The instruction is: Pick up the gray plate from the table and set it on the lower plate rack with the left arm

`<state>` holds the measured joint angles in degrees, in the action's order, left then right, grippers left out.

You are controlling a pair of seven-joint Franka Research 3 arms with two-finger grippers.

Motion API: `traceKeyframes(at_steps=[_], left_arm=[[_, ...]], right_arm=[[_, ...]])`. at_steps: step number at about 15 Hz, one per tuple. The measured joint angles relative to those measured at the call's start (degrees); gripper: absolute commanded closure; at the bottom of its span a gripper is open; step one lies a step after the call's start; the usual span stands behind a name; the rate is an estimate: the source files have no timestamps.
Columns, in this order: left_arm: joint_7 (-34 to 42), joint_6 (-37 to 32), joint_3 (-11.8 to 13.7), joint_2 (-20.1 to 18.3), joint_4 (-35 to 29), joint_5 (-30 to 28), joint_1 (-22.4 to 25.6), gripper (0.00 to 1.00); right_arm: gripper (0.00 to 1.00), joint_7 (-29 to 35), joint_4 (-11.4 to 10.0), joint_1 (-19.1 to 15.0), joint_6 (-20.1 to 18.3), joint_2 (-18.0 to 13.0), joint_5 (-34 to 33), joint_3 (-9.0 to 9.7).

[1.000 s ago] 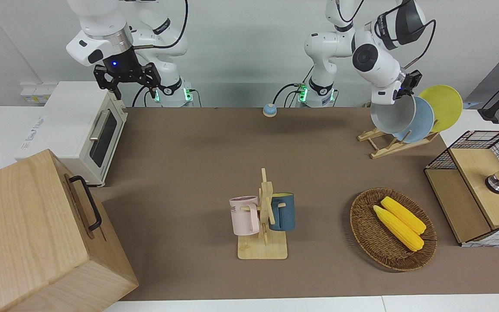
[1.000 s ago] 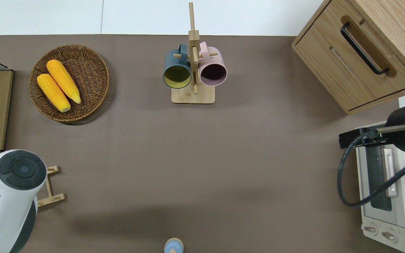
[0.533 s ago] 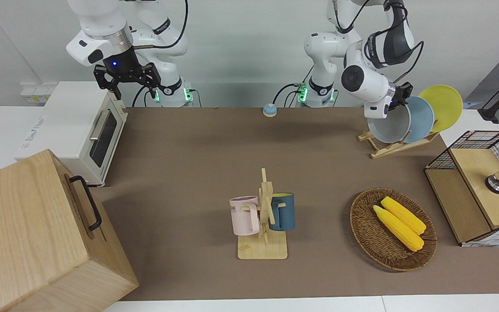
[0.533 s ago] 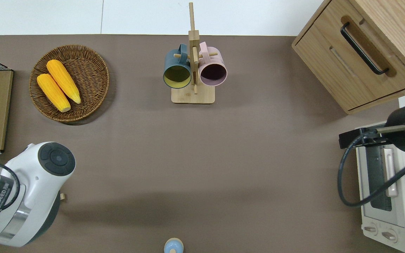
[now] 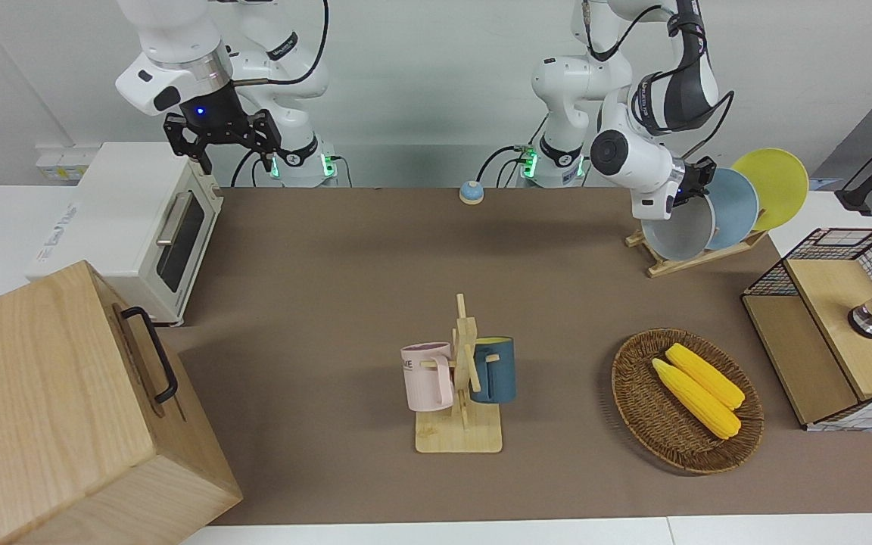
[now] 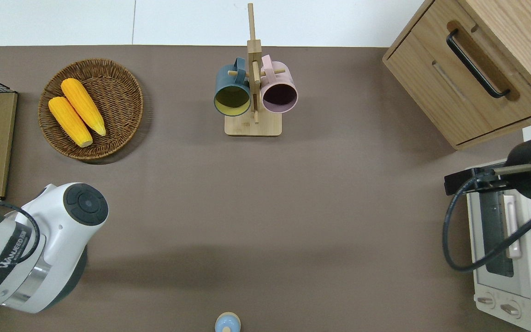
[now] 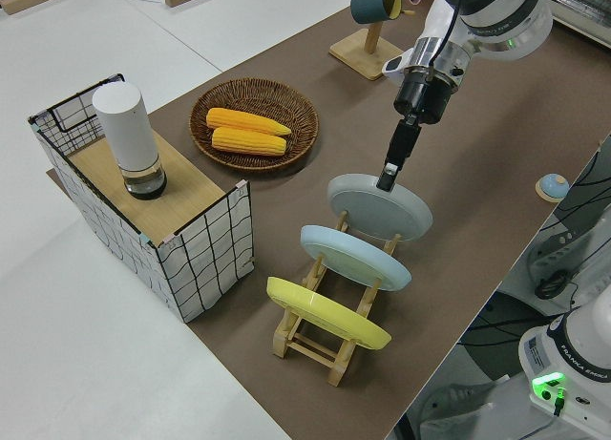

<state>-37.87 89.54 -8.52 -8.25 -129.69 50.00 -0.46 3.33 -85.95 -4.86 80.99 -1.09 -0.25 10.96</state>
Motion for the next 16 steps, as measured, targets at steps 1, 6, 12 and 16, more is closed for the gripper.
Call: traceKeyframes(at_steps=[1,6,12,16], left_arm=[[0.0,0.11,0.0,0.07,0.0,0.0,0.0,1.0],[-1.81,0.61,0.0,1.2,-0.02,0.0,0.0,1.0],[-2.67,0.72,0.0,1.98,-0.02,0.01,0.0,0.31],[-2.66,0.71,0.0,2.45,-0.02,0.34,0.0,0.0]], right_arm=[[0.011,0.0,0.0,0.0,0.0,0.0,0.0,0.0],[0.011,0.0,0.0,0.0,0.0,0.0,0.0,0.0],[0.013,0.0,0.0,0.0,0.0,0.0,0.0,0.0],[0.013,0.0,0.0,0.0,0.0,0.0,0.0,0.0]])
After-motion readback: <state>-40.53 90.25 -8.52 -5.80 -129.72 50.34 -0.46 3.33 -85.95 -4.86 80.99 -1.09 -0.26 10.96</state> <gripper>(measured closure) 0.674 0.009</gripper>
